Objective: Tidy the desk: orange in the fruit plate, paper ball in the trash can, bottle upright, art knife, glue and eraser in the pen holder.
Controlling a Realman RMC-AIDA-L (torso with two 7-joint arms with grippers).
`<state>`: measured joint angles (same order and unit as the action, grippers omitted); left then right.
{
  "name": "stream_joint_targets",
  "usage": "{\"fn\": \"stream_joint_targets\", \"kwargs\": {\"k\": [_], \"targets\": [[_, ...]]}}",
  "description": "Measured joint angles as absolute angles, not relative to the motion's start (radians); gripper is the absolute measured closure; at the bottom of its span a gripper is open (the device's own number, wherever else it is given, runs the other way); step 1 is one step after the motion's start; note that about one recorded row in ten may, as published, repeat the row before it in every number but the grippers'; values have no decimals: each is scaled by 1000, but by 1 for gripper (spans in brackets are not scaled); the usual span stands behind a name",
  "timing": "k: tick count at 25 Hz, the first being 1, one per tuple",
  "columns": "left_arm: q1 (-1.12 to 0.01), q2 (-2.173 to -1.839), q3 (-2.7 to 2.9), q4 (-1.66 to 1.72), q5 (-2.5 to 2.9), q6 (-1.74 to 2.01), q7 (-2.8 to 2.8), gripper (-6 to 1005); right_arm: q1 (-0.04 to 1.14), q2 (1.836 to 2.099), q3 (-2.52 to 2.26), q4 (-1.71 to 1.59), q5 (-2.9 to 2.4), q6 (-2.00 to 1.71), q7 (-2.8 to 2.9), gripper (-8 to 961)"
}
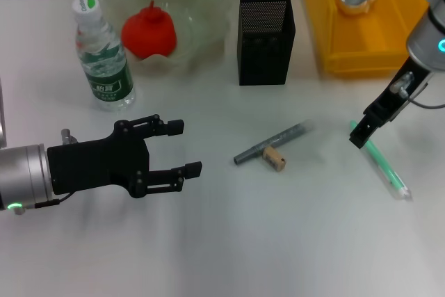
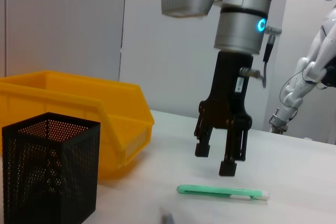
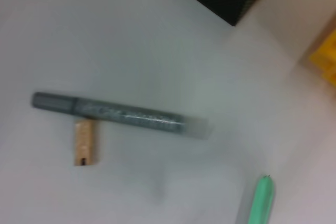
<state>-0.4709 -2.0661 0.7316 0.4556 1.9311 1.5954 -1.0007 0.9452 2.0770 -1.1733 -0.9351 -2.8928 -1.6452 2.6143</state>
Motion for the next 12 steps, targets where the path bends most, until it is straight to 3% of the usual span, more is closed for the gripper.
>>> {"fn": "stream_joint_targets", "kwargs": {"k": [12], "targets": [[-468, -2065, 725, 456, 1931, 1595, -1002, 204, 948, 2080, -1205, -863, -2892, -1563, 2632, 197]]}}
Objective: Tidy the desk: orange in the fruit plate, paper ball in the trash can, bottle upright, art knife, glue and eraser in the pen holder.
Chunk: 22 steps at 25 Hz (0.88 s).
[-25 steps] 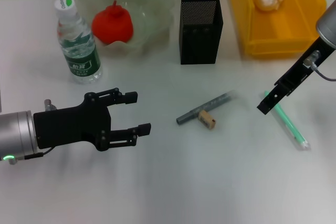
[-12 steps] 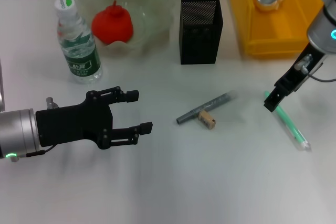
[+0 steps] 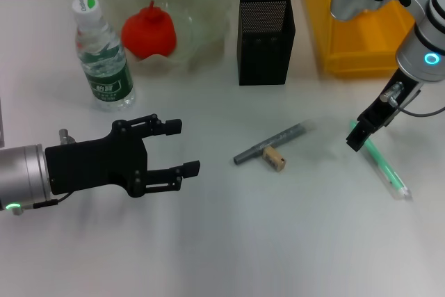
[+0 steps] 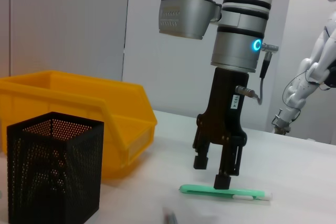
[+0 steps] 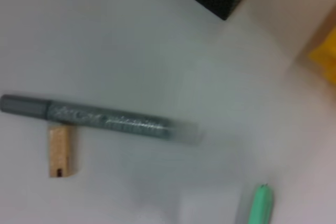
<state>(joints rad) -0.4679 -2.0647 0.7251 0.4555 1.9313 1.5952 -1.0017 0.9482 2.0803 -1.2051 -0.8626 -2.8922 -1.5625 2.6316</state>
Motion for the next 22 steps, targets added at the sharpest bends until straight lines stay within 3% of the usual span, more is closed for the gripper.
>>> {"fn": "stream_joint_targets", "kwargs": {"k": [3, 13, 22], "targets": [[-469, -2064, 723, 456, 1931, 1595, -1002, 204, 948, 2079, -1195, -883, -2887, -1613, 2629, 200], [-475, -2068, 721, 456, 1921, 1587, -1000, 204, 940, 2076, -1193, -935, -2915, -1758, 2660, 410], [-470, -2067, 721, 456, 1898, 1582, -1000, 203, 900, 2078, -1198, -909, -2916, -1701, 2663, 410]]}}
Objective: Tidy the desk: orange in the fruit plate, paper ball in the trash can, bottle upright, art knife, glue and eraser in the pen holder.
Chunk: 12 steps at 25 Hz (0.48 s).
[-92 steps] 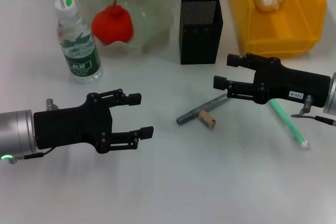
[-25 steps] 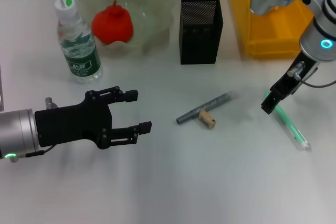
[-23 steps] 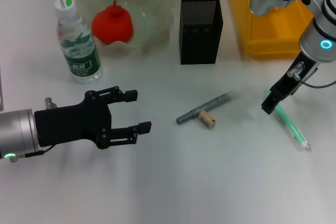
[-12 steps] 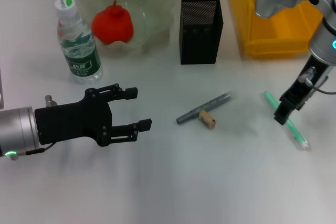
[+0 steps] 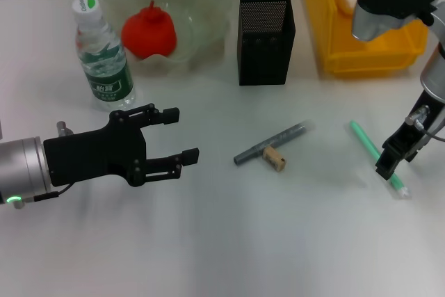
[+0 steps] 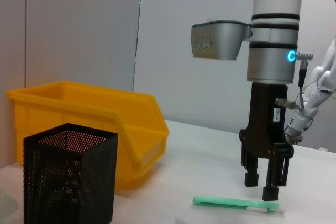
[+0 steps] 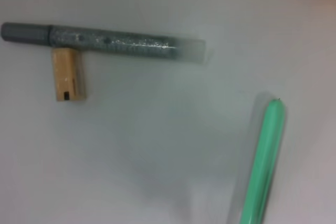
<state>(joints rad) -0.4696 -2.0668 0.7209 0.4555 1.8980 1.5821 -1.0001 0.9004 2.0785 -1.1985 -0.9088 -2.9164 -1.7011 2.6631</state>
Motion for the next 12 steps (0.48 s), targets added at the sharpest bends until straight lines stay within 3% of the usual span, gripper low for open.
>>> {"fn": "stream_joint_targets", "kwargs": {"k": [5, 12], "targets": [[-472, -2066, 721, 456, 1897, 1570, -1000, 203, 874, 2082, -1202, -909, -2912, -1673, 2664, 418], [-475, -2065, 721, 456, 1891, 1565, -1000, 203, 851, 2086, -1207, -911, -2894, -1635, 2664, 507]]}}
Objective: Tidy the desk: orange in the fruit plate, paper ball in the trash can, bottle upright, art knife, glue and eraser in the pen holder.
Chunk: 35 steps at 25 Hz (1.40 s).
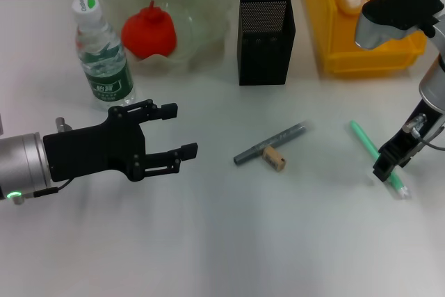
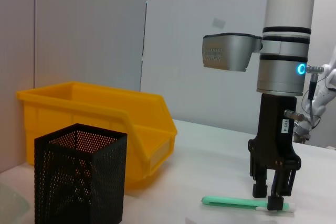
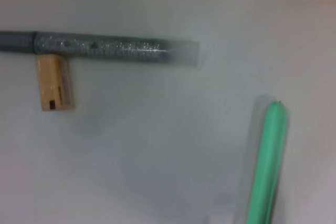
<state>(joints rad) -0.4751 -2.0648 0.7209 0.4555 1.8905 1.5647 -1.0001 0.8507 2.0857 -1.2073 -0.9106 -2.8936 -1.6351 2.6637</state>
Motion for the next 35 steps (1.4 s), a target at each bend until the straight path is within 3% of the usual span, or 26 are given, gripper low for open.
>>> {"fn": "stream_joint_targets", "kwargs": {"k": [14, 19, 24, 27, 35], "targets": [[-477, -2065, 721, 456, 1890, 1562, -1000, 203, 844, 2088, -1224, -885, -2881, -1611, 2662, 510], [-479, -2065, 721, 456, 1890, 1562, -1000, 203, 841, 2088, -1225, -884, -2881, -1608, 2662, 605], [-481, -2065, 721, 456, 1890, 1562, -1000, 204, 830, 2088, -1244, -889, -2881, -1597, 2663, 597], [-483, -2065, 721, 456, 1890, 1562, -1000, 204, 828, 2088, -1253, -891, -2881, -1595, 2665, 683], [-484, -2065, 721, 456, 1889, 1562, -1000, 204, 818, 2087, -1259, -931, -2881, -1603, 2667, 762]]}}
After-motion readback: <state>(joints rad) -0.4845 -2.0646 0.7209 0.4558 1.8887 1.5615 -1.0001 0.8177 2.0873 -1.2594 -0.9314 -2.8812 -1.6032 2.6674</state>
